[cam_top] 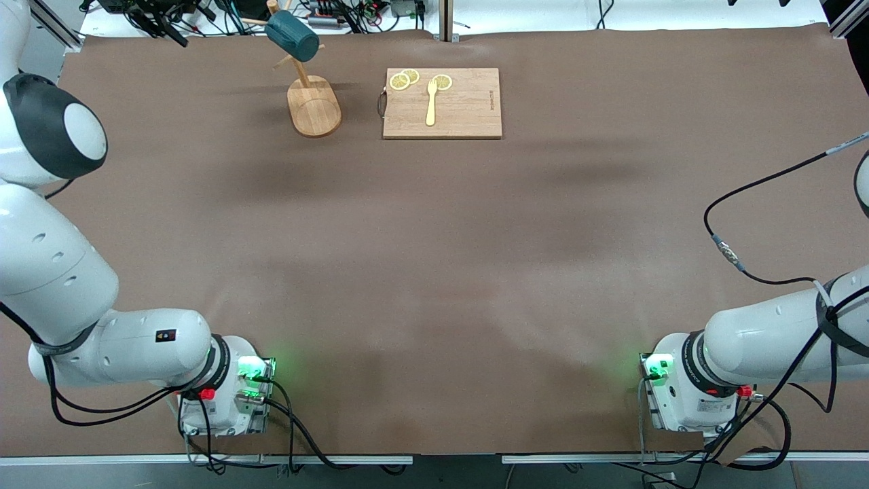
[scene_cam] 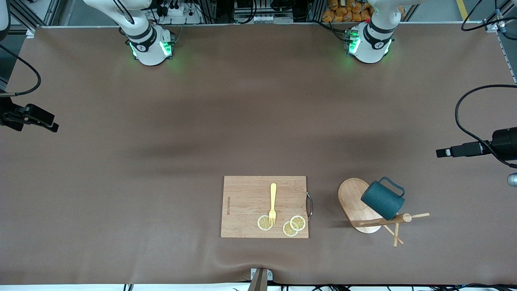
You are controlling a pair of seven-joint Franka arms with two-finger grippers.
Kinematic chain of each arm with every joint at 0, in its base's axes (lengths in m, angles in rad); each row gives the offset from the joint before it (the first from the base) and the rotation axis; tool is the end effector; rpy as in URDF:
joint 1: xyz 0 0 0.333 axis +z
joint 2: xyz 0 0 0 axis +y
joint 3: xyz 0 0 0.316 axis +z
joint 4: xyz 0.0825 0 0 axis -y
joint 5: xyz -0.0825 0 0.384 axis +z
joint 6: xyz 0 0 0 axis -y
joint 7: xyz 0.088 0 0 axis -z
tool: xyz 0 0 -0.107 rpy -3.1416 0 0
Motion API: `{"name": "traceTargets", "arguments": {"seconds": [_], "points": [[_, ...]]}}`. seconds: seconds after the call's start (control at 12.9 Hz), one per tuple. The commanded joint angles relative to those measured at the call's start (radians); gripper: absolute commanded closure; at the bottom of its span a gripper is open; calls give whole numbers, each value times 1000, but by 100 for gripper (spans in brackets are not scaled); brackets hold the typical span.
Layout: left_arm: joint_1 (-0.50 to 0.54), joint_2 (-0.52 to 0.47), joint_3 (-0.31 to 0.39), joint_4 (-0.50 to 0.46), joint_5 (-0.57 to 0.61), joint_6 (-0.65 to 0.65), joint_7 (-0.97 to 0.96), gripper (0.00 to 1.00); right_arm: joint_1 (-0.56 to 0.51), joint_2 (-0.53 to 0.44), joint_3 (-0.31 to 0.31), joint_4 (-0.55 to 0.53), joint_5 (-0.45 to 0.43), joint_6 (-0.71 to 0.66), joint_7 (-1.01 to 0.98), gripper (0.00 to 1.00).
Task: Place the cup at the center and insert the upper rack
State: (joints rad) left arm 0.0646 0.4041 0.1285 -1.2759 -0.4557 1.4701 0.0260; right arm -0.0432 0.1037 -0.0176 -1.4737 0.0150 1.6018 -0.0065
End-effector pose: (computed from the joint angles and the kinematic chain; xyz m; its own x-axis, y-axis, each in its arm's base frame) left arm 0.6553 0.0600 0.5191 0.9749 0.1211 -0.1870 0.1877 -0.8985 0.3968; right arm 0.5889 -0.0337 0.6139 0.9982 -0.0546 0.0245 -0.0543 -0.9984 -0.0130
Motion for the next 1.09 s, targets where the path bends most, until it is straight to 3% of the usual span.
{"name": "traceTargets", "arguments": {"seconds": [0.0, 0.23, 0.7, 1.01], "points": [[-48, -88, -47, -40, 190, 42, -15, 0, -4, -2, -2, 12, -6, -6, -6, 0], [-72, -137, -180, -40, 470, 52, -98, 0, 0, -2, -5, 16, -6, -6, -4, 0], [-91, -188, -252, -57, 558, 47, -141, 0, -4, 1, -4, 18, -4, -5, -6, 0], [-89, -221, -265, -77, 557, 44, -164, 0, -12, 13, -4, 16, -4, 9, -4, 0]]}}
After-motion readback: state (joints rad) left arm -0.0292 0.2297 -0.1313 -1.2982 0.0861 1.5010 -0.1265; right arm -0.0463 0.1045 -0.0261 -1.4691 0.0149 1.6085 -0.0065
